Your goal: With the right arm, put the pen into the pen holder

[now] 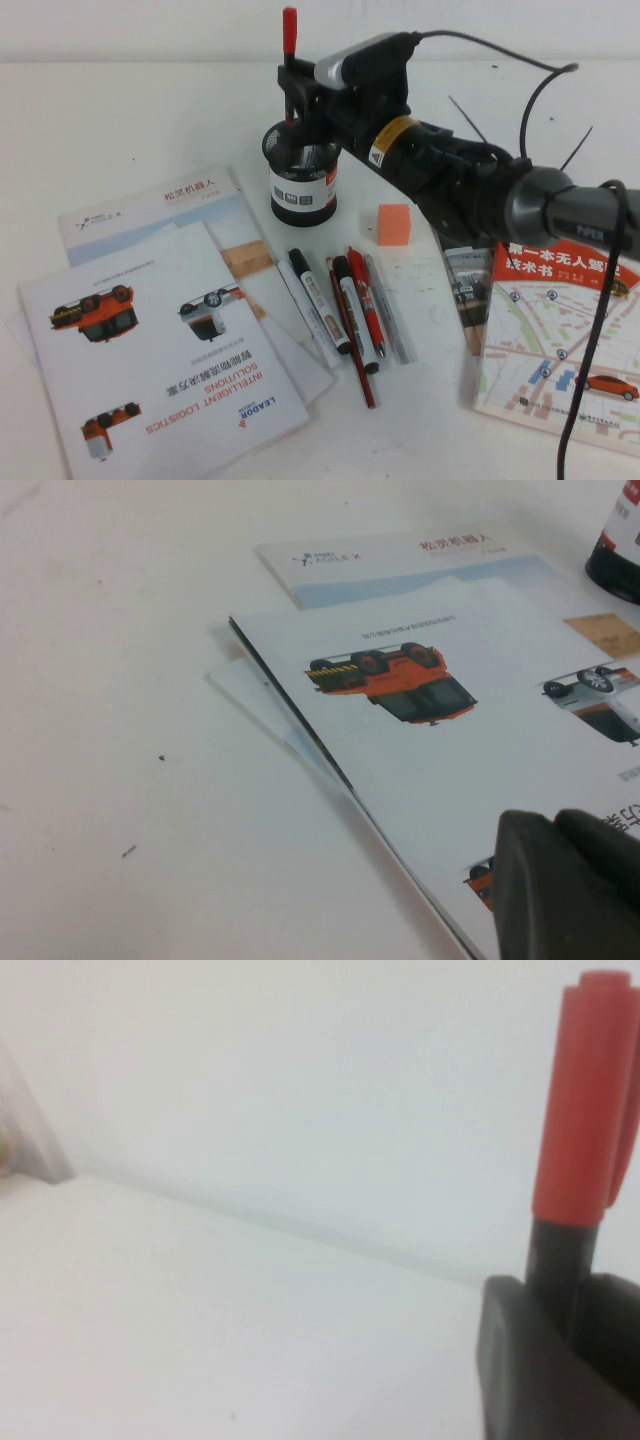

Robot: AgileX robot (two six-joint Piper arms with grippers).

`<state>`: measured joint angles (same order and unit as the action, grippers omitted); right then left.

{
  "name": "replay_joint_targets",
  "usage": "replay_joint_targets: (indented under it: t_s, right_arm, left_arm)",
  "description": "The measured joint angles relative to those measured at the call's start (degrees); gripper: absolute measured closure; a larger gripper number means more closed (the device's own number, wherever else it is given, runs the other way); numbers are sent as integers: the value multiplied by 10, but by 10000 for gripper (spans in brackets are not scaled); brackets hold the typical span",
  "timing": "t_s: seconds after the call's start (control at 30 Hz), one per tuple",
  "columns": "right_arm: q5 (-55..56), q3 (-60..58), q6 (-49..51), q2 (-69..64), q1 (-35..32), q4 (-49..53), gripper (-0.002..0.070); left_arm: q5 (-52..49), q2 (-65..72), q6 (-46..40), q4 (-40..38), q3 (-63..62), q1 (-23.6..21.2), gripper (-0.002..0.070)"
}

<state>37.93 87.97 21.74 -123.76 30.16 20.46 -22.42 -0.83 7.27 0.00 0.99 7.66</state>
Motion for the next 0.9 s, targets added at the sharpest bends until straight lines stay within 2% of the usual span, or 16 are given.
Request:
replay_joint_targets:
  t_s: [0.13,0.2,0.27,0.33,0.43,0.53,0.7,0.9]
  right_arm:
    - [-12,2,0,-11,0,-23,405]
    - [-14,2,1,-12,0,-27,353]
    - [-14,-4,13,-1,0,-30,339]
    - [-16,-29,26,26,1,-30,380]
    - [-22,-98,32,97,1,-42,561]
    - [-24,-194,18,182,1,-74,650]
    - [-30,-364,-47,339,1,-146,689]
    - [-38,-520,-98,482,1,-161,694]
  left_arm:
    - [0,0,0,0,0,0,677]
    - [0,0,0,0,0,0,677]
    - [0,0,0,0,0,0,677]
    - [0,0,0,0,0,0,678]
    - [0,0,0,0,0,0,677]
    - [0,0,0,0,0,0,678]
    - [0,0,0,0,0,0,678]
    - [0,0,0,0,0,0,677]
